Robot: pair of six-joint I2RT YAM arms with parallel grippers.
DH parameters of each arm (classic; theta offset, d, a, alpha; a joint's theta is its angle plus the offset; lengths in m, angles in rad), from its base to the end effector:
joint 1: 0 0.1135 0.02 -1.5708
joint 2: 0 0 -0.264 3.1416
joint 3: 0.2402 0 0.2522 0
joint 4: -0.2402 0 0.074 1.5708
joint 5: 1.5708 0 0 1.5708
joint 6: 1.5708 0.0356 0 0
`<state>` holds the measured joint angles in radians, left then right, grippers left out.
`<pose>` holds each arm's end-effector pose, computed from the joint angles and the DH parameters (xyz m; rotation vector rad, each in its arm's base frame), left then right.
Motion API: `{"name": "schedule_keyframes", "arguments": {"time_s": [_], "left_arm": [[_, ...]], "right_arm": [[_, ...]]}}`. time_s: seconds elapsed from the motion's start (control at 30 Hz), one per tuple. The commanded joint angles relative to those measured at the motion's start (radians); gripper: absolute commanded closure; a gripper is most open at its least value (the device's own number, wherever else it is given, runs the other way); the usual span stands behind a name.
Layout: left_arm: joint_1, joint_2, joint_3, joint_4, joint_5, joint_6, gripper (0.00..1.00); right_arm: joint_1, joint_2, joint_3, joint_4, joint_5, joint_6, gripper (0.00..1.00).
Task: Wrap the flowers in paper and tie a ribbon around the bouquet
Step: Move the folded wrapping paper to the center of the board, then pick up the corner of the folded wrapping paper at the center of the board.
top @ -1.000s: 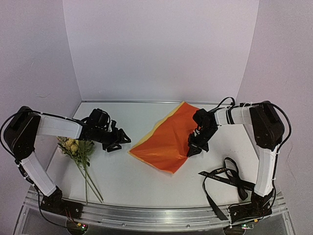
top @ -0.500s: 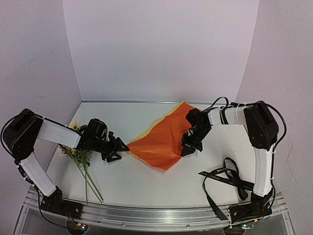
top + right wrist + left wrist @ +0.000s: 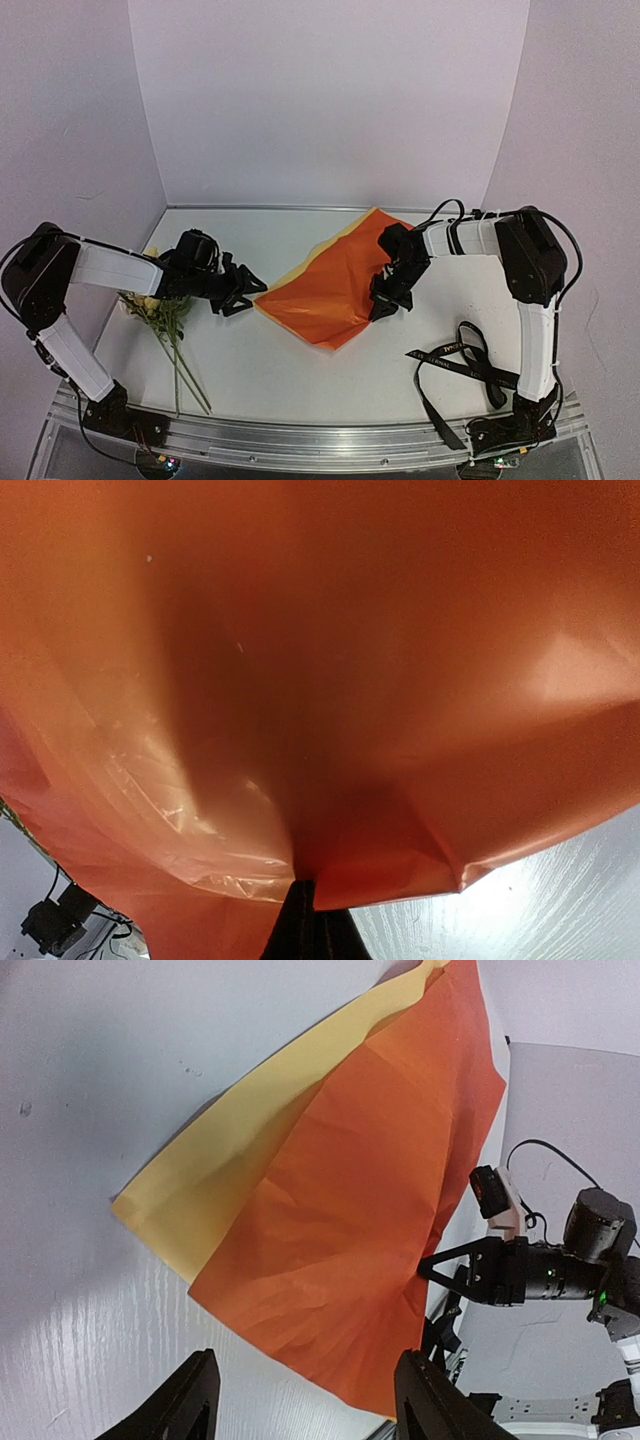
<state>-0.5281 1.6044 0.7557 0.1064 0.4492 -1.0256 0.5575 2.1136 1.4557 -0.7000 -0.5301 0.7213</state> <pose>0.2634 -0.1716 0.1615 -0.3844 2.5672 -1.2169 0.3376 0.2317 0.1349 -0.1525 -2.8791 -0.8115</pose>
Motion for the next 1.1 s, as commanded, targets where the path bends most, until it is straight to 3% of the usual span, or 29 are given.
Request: {"name": "schedule_keyframes", "arguments": {"time_s": [0.0,0.5,0.67,0.87,0.97,1.03,1.07], "left_arm": [[0.014,0.052,0.05,0.049,-0.012,-0.009,0.38],[0.023,0.213,0.101,0.199,0.055,-0.09,0.44],[0.023,0.254,0.13,0.239,0.067,-0.113,0.62],[0.023,0.196,0.123,0.188,0.038,-0.072,0.97],[0.022,0.106,0.099,0.108,-0.031,-0.009,1.0],[0.022,0.014,0.069,0.051,-0.095,0.019,1.0],[0.02,-0.041,0.047,0.026,-0.128,0.031,1.0]], "right_arm": [[0.009,0.025,0.032,-0.009,0.022,0.01,1.0],[0.01,0.043,0.052,-0.013,0.004,0.012,1.0],[0.014,0.061,0.077,-0.03,-0.007,0.005,1.0],[0.027,0.081,0.123,-0.064,0.0,-0.023,1.0],[0.043,0.098,0.168,-0.082,0.007,-0.033,0.98],[0.059,0.117,0.213,-0.096,0.008,-0.032,0.89],[0.066,0.124,0.237,-0.1,0.009,-0.03,0.8]]}}
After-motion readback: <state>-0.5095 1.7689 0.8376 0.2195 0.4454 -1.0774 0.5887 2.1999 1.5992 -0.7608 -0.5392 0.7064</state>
